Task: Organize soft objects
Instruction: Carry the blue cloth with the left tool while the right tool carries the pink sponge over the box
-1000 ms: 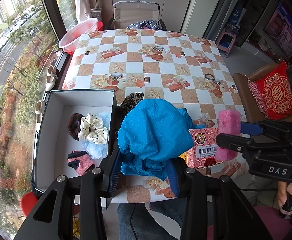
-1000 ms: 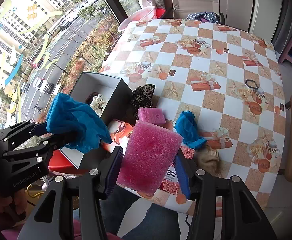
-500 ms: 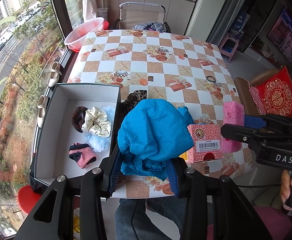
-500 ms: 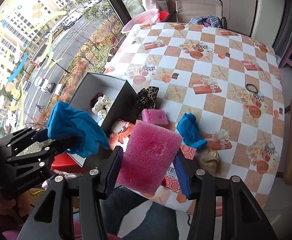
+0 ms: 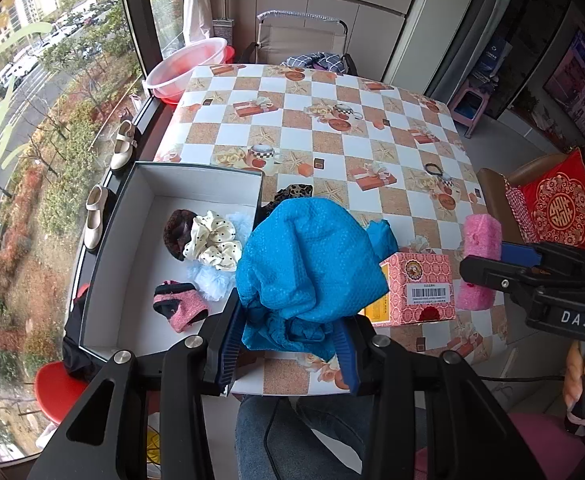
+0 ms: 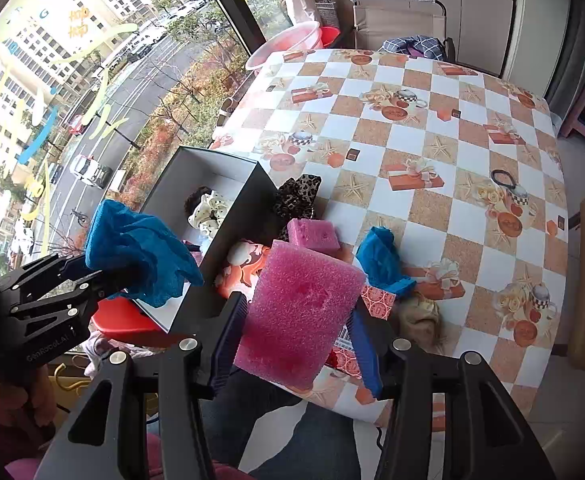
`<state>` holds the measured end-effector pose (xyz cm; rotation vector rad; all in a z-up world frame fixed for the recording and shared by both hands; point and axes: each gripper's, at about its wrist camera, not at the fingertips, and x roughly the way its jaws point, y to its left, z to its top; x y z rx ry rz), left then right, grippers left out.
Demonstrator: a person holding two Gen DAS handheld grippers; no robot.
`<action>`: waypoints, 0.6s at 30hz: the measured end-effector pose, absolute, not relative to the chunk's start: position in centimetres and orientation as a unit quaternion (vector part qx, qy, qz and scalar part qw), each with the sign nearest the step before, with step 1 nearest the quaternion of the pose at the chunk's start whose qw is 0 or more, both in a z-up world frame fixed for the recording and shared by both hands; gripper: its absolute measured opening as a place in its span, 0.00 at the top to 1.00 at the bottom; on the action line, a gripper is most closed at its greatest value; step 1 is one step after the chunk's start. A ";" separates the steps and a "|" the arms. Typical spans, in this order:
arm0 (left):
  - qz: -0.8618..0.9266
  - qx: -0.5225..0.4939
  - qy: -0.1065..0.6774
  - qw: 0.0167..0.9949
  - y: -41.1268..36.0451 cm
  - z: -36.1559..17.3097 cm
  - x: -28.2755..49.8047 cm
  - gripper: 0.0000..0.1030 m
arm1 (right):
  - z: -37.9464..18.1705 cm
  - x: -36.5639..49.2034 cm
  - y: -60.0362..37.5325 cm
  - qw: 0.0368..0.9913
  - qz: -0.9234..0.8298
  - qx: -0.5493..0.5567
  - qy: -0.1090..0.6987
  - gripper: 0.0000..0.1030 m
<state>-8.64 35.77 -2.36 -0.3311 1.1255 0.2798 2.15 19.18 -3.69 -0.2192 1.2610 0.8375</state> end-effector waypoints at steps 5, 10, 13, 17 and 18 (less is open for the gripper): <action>0.140 -0.166 0.530 0.820 37.7 -2.8 -9.7 0.57 | -3.7 1.5 20.6 0.719 0.384 -0.109 0.569 0.49; 0.144 -0.175 0.530 0.818 40.0 -3.2 -10.7 0.57 | -3.7 1.3 22.7 0.720 0.383 -0.113 0.567 0.49; 0.147 -0.179 0.530 0.816 41.6 -3.2 -11.3 0.57 | -3.4 1.0 24.6 0.717 0.388 -0.120 0.567 0.49; 0.152 -0.183 0.531 0.814 43.7 -3.5 -11.9 0.57 | -3.6 0.6 27.2 0.713 0.393 -0.123 0.567 0.49; 0.153 -0.185 0.531 0.813 44.3 -3.6 -12.1 0.57 | -3.8 0.4 27.9 0.711 0.395 -0.125 0.568 0.49</action>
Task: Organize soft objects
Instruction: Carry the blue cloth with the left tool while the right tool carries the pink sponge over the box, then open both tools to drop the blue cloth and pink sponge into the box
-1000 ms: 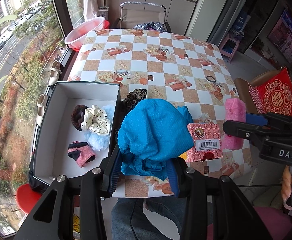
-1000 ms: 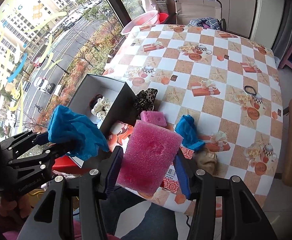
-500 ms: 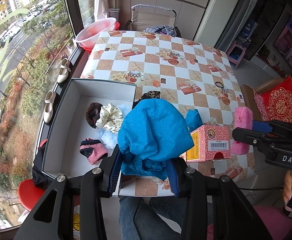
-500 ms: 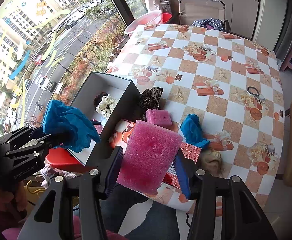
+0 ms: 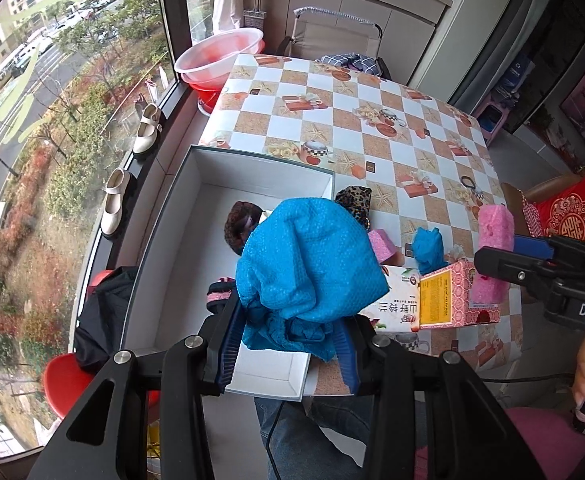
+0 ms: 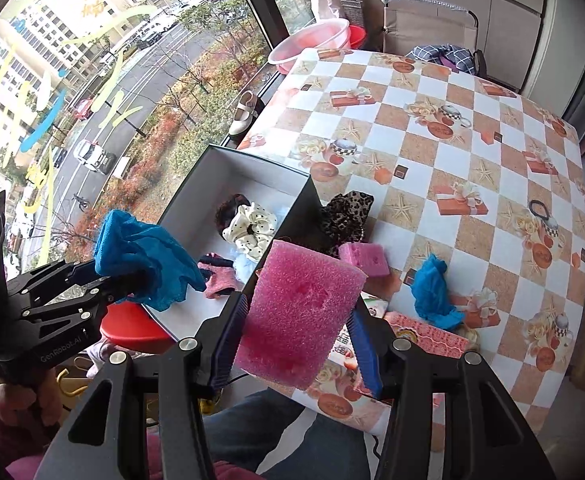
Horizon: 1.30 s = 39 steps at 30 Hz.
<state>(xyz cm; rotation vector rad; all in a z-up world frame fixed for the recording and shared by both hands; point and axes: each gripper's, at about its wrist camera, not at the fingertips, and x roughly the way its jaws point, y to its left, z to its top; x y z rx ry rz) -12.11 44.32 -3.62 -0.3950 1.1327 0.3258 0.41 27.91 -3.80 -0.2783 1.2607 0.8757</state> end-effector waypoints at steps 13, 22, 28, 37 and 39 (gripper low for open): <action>0.179 -0.201 0.527 0.806 51.6 -4.5 -13.6 0.57 | -4.8 -0.7 35.5 0.694 0.410 -0.150 0.572 0.49; 0.163 -0.200 0.543 0.799 54.2 -6.2 -11.4 0.57 | -5.8 -0.4 40.3 0.681 0.409 -0.170 0.584 0.49; 0.141 -0.194 0.562 0.791 55.0 -7.8 -9.2 0.56 | -6.5 0.7 43.0 0.678 0.398 -0.176 0.592 0.49; 0.133 -0.182 0.590 0.775 56.3 -10.8 -7.1 0.56 | -8.9 2.0 45.7 0.669 0.376 -0.182 0.614 0.49; 0.131 -0.183 0.596 0.771 56.4 -11.4 -7.0 0.56 | -9.5 1.9 45.9 0.664 0.372 -0.184 0.621 0.49</action>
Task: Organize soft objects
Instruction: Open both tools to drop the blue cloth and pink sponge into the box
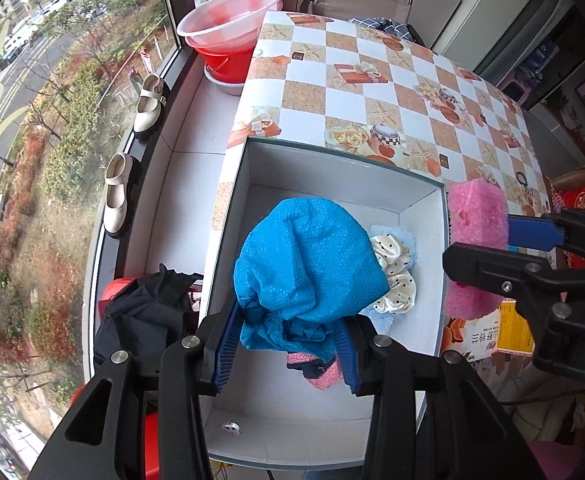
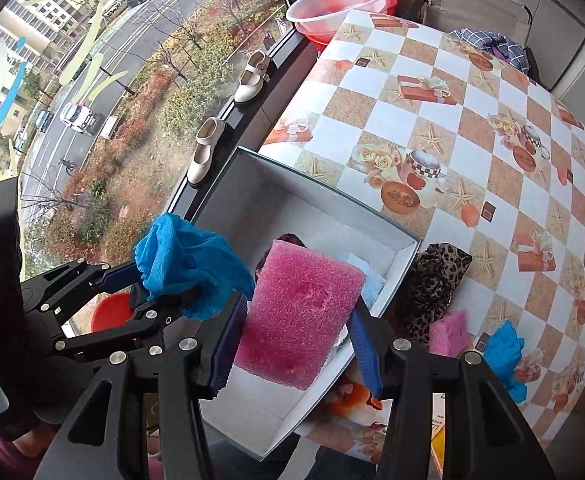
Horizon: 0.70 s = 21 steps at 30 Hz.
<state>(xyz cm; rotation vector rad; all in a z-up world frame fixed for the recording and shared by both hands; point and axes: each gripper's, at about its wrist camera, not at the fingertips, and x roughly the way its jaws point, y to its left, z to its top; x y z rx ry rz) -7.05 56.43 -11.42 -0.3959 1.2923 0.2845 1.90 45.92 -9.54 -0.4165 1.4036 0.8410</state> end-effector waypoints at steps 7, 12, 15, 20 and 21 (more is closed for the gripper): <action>0.124 -0.176 0.627 0.749 56.0 -13.7 -8.6 0.52 | -12.1 -1.0 45.8 0.625 0.382 -0.205 0.650 0.49; 0.116 -0.164 0.655 0.729 54.8 -15.7 -10.2 0.31 | -14.3 -3.2 45.1 0.595 0.387 -0.209 0.673 0.48; 0.110 -0.177 0.671 0.711 54.6 -16.8 -11.2 0.23 | -14.3 -3.4 44.9 0.601 0.383 -0.209 0.669 0.06; 0.118 -0.183 0.660 0.719 54.4 -16.2 -12.1 0.09 | -12.8 -3.3 44.3 0.627 0.380 -0.197 0.650 0.00; 0.118 -0.191 0.657 0.720 54.5 -16.1 -12.1 0.05 | -12.5 -3.2 44.2 0.632 0.377 -0.197 0.648 0.00</action>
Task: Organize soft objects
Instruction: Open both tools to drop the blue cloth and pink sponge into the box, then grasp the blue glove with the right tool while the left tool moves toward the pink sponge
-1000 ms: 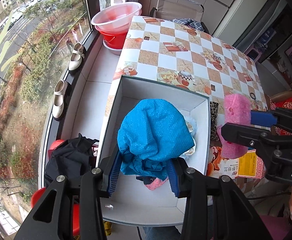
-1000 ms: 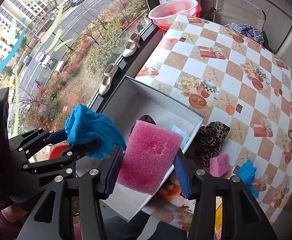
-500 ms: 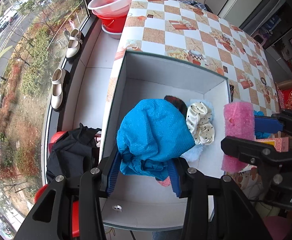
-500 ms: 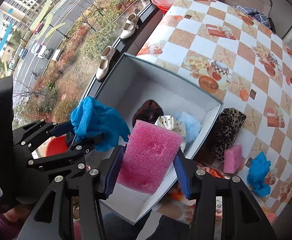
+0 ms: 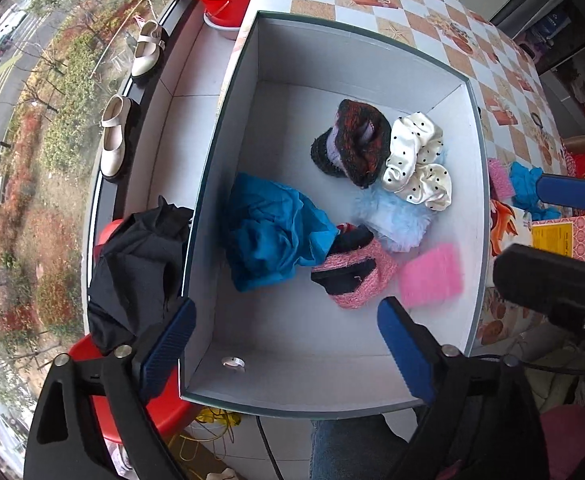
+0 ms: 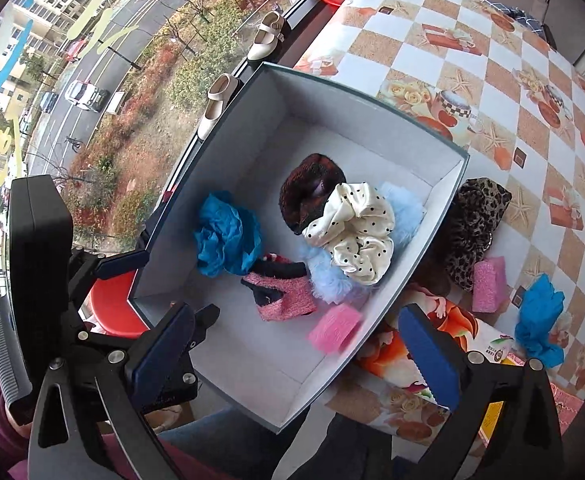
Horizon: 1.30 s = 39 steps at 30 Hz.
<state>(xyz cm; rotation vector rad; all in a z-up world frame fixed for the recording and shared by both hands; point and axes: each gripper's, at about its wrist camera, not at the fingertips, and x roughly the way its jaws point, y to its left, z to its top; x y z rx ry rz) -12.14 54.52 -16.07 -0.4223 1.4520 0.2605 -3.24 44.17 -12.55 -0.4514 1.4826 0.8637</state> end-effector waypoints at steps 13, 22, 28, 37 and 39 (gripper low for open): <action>0.049 -0.231 0.650 0.722 53.3 -12.6 -9.2 0.00 | -5.7 1.2 37.1 0.688 0.327 -0.140 0.633 0.00; 0.005 -0.198 0.640 0.742 48.2 -8.9 -3.7 0.00 | -5.0 10.1 23.8 0.725 0.206 -0.068 0.654 0.00; 0.019 -0.201 0.658 0.725 45.5 -9.4 -0.8 0.00 | -12.1 15.3 19.6 0.668 0.195 -0.074 0.714 0.00; 0.040 -0.187 0.690 0.698 40.8 -11.7 5.2 0.00 | -23.8 17.3 23.7 0.554 0.289 -0.167 0.763 0.00; 0.040 -0.190 0.698 0.689 39.9 -12.8 6.6 0.00 | -25.8 17.0 24.5 0.539 0.298 -0.187 0.765 0.00</action>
